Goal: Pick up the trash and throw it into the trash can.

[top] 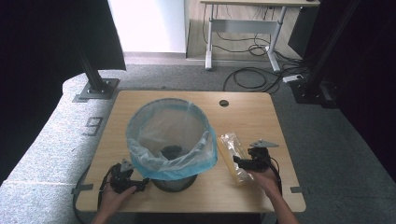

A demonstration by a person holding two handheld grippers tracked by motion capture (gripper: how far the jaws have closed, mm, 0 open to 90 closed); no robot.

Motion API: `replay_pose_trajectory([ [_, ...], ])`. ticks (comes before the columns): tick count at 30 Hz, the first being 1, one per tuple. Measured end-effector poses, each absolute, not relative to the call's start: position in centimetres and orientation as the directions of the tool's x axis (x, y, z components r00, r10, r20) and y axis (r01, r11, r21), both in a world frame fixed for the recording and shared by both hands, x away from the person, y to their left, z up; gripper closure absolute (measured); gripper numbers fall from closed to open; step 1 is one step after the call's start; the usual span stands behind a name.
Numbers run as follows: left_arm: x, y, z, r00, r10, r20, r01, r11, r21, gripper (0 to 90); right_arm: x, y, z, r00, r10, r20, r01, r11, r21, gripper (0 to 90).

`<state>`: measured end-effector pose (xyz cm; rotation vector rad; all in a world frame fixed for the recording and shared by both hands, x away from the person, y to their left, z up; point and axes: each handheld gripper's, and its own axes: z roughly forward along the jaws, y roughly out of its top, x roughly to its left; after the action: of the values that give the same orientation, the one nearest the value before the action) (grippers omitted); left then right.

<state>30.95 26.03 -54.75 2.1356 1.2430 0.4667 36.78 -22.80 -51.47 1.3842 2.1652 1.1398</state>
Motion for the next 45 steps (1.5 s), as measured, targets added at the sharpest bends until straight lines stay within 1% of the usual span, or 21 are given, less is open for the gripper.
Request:
replay_pose_trajectory([
  [8, 31.0, 26.0, -54.8, 0.495, 0.869, -0.005, 0.651, -0.367, 0.664, 2.2, 37.7, -22.3, -52.4, -0.461, 0.879, 0.122, 0.627, 0.225, 0.745, 19.1],
  [17, 30.9, 26.0, -54.8, 0.495, 0.869, -0.005, 0.651, -0.367, 0.664, 2.3, 38.1, -21.3, -54.0, -0.471, 0.88, 0.062, 0.654, 0.301, 0.694, 18.8],
  [23, 31.0, 26.0, -54.7, 0.496, 0.868, -0.005, 0.651, -0.368, 0.664, 2.3, 38.0, -20.9, -54.5, -0.463, 0.886, 0.024, 0.661, 0.328, 0.675, 22.0],
  [24, 30.9, 26.0, -54.8, 0.496, 0.869, -0.005, 0.651, -0.368, 0.664, 2.3, 37.9, -20.9, -54.5, -0.457, 0.889, 0.014, 0.659, 0.328, 0.676, 25.5],
  [25, 30.9, 26.0, -54.8, 0.496, 0.869, -0.005, 0.651, -0.368, 0.664, 2.3, 37.9, -20.9, -54.5, -0.457, 0.889, 0.014, 0.659, 0.328, 0.676, 25.5],
  [27, 30.9, 26.0, -54.8, 0.496, 0.868, -0.005, 0.651, -0.368, 0.664, 2.3, 37.8, -20.9, -54.5, -0.447, 0.895, 0.008, 0.657, 0.322, 0.682, 29.5],
  [28, 30.9, 26.0, -54.8, 0.496, 0.868, -0.005, 0.651, -0.368, 0.664, 2.3, 37.7, -20.9, -54.4, -0.441, 0.897, 0.004, 0.655, 0.318, 0.686, 34.4],
  [29, 30.9, 26.0, -54.8, 0.496, 0.868, -0.005, 0.651, -0.368, 0.664, 2.3, 37.7, -20.9, -54.4, -0.441, 0.897, 0.004, 0.655, 0.318, 0.686, 34.4],
  [34, 30.9, 26.0, -54.8, 0.496, 0.868, -0.005, 0.651, -0.368, 0.664, 2.3, 37.4, -20.6, -54.2, -0.448, 0.894, 0.004, 0.651, 0.323, 0.687, 52.1],
  [36, 30.9, 26.0, -54.8, 0.496, 0.868, -0.005, 0.651, -0.368, 0.664, 2.3, 37.3, -20.5, -54.2, -0.474, 0.881, 0.007, 0.639, 0.338, 0.691, 61.7],
  [37, 30.9, 26.0, -54.8, 0.496, 0.868, -0.005, 0.65, -0.368, 0.665, 2.3, 37.2, -20.5, -54.2, -0.484, 0.875, 0.01, 0.635, 0.344, 0.692, 65.0],
  [41, 30.9, 26.0, -54.7, 0.498, 0.867, -0.005, 0.649, -0.37, 0.665, 2.6, 37.2, -20.7, -54.2, -0.509, 0.86, 0.016, 0.625, 0.357, 0.694, 76.1],
  [44, 30.9, 26.0, -54.7, 0.499, 0.867, -0.005, 0.649, -0.369, 0.665, 2.6, 37.3, -21.2, -54.1, -0.51, 0.859, 0.028, 0.627, 0.35, 0.696, 83.0],
  [45, 30.9, 26.0, -54.7, 0.499, 0.867, -0.005, 0.649, -0.369, 0.665, 2.6, 37.3, -21.2, -54.1, -0.51, 0.859, 0.028, 0.627, 0.35, 0.696, 83.0],
])
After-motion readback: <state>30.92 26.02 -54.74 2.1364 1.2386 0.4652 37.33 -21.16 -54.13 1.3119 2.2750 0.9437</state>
